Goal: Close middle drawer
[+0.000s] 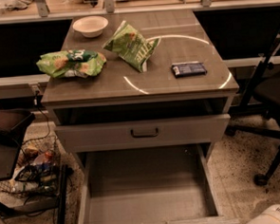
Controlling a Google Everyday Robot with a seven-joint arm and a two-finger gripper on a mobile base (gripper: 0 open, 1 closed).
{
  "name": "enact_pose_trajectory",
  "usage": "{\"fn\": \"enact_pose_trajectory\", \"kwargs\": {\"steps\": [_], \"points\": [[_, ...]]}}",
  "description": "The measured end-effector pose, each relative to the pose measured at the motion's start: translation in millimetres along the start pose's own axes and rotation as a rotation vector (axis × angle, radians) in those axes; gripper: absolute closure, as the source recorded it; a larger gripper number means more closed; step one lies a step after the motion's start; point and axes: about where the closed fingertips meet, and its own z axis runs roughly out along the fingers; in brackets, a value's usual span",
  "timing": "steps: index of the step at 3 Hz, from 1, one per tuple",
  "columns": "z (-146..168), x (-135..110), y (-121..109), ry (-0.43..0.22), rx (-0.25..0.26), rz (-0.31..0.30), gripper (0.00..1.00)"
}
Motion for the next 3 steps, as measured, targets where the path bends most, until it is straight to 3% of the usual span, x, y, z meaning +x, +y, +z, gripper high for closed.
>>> {"fn": "enact_pose_trajectory", "kwargs": {"steps": [1,2,3], "points": [[51,-11,19,-0.02,-0.064,-0.033,1.0],[68,-26,23,-0.052,-0.079,-0.082,1.0],[71,-29,21,-0.053,-0.078,-0.074,1.0]]}}
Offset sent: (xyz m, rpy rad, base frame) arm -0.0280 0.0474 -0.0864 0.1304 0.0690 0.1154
